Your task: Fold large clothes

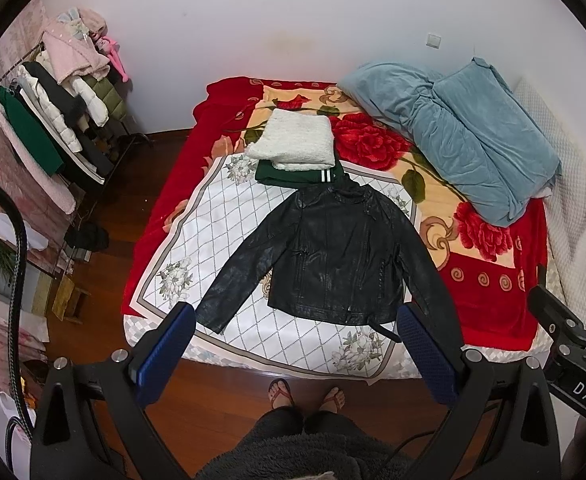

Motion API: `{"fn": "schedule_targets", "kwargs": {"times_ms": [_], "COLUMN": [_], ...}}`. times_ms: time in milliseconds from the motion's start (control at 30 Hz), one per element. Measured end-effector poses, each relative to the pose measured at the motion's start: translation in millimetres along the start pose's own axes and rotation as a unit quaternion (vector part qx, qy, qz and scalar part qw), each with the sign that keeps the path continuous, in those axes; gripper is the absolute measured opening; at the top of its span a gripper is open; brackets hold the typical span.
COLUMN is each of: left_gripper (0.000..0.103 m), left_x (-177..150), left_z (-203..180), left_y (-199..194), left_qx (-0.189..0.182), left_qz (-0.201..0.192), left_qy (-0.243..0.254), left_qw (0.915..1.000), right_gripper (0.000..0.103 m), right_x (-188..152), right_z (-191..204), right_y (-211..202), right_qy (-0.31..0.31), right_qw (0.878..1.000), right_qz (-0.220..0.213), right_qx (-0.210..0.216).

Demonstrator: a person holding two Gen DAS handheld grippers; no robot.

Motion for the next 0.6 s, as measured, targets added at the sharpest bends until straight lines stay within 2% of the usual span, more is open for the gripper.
{"fn": "schedule_targets", "kwargs": {"times_ms": [600], "left_gripper": [0.103], "left_x": [1.8], "left_z": [-0.8], "left_y": [-0.4], "left_qx": [-0.001], "left_qz": [-0.002], "left_qy": [0.000], "left_qw": [1.0000], "right_gripper": [0.103], "right_x": [4.5], "right_z": [7.8], "right_y": [-2.4], "right_qy": [0.001], "right_qw": [1.000], "right_qz": [0.000], "right_qx": [0.000]}}
Point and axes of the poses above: each gripper's, at about its wrist camera, not at the fingertips, and y roughly the way its jaws point, z to its left, x to its top, the point moved 6 cm from there along y, roughly the way its jaws point, and after that the axes turned 1 degree about z, right-handed, at the moved point
